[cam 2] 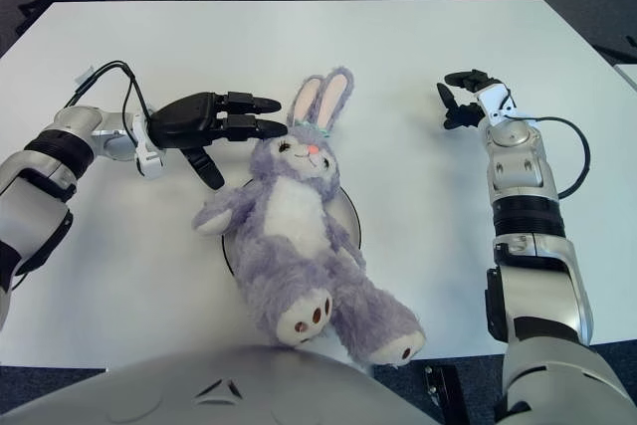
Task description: Put the doll into the plate.
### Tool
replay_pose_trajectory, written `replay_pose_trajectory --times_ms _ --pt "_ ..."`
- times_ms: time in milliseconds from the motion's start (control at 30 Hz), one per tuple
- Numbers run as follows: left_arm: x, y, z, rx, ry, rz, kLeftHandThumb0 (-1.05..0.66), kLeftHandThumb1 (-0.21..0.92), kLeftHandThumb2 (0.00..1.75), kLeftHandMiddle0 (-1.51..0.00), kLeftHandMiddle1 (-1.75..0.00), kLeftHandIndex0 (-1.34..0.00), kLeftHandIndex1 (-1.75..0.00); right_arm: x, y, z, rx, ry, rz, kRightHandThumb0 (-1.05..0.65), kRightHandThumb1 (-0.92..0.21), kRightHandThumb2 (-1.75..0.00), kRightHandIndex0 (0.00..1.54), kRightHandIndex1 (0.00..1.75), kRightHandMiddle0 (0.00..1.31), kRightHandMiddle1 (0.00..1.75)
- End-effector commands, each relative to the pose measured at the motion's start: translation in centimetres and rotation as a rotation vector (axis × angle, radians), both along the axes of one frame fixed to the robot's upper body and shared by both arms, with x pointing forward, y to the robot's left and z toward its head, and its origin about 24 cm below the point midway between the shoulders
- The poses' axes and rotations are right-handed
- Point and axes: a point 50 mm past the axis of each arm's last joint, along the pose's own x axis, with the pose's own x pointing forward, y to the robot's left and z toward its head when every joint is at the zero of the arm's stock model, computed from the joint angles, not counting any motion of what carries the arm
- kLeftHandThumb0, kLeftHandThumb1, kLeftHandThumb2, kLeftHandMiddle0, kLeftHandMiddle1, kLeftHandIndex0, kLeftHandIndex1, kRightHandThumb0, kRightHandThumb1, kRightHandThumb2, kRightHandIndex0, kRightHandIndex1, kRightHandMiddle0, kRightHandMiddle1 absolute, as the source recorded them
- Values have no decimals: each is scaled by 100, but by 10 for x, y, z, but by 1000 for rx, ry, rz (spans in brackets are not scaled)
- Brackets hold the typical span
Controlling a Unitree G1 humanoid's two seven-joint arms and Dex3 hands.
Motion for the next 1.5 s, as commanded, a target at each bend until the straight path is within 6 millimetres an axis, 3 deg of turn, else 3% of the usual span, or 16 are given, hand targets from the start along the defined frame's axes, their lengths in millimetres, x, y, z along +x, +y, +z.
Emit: replay_pose_trajectory --times_ms 0,233,267,300,367,400,500,733,933,1133,1167,1233,1300,1400,1467 --pt "3 0 7 -127 26 31 -102 92 57 -36 -1 -34 -4 1 -2 4 -16 -15 -6 -73 -92 -67 74 2 33 42" --pt "3 -1 9 -163 51 35 -102 92 57 -39 -2 -34 -4 1 -2 4 -16 -15 -7 -73 -92 -67 75 1 34 41" --pt "6 1 15 -274 50 79 -102 92 57 -39 -2 -34 -4 1 -1 3 -16 -14 -6 -73 -92 -67 75 1 34 41" --pt "9 3 19 -358 53 116 -99 92 67 -45 -2 -42 -6 1 -1 3 -16 -13 -6 -73 -92 -67 75 1 34 41" --pt "16 5 24 -473 147 184 -96 92 78 -50 -2 -49 -7 1 -1 2 -16 -13 -6 -73 -92 -67 75 1 34 41" --pt "25 7 26 -550 282 198 -95 92 82 -53 -2 -52 -8 1 -1 2 -15 -12 -6 -73 -92 -67 75 1 34 40" --pt "33 14 27 -688 479 106 -85 92 85 -55 -2 -53 -7 0 0 1 -14 -11 -5 -73 -92 -67 75 1 34 40" --pt "37 27 26 -836 404 275 -69 92 97 -73 -4 -51 -3 1 6 -4 22 -9 9 -73 -92 -67 74 1 35 39" --pt "43 41 17 -906 454 413 -65 92 107 -98 -4 -62 -5 1 11 -8 57 -14 18 -72 -92 -67 74 1 36 39" --pt "45 44 15 -929 493 412 -64 92 108 -104 -5 -66 -6 1 12 -9 60 -15 19 -72 -92 -67 74 1 36 38" --pt "49 48 6 -1004 590 500 -64 92 108 -104 -5 -66 -6 1 15 -11 77 -21 32 -72 -92 -67 74 1 36 38" --pt "54 53 -10 -1086 731 641 -50 92 89 -100 -58 -60 -68 0 22 -16 109 -47 58 -69 -92 -65 74 0 37 38" --pt "55 55 -16 -1101 778 686 -41 92 79 -92 -97 -53 -104 -1 26 -20 121 -66 71 -66 -92 -63 75 1 40 40" --pt "51 57 -23 -1078 789 722 -36 92 64 -83 -135 -36 -146 -4 32 -30 139 -130 90 -62 -92 -59 77 2 44 42" --pt "49 58 -25 -1063 791 741 -35 92 57 -77 -158 -27 -163 -6 34 -34 148 -160 97 -58 -92 -55 81 2 46 49"
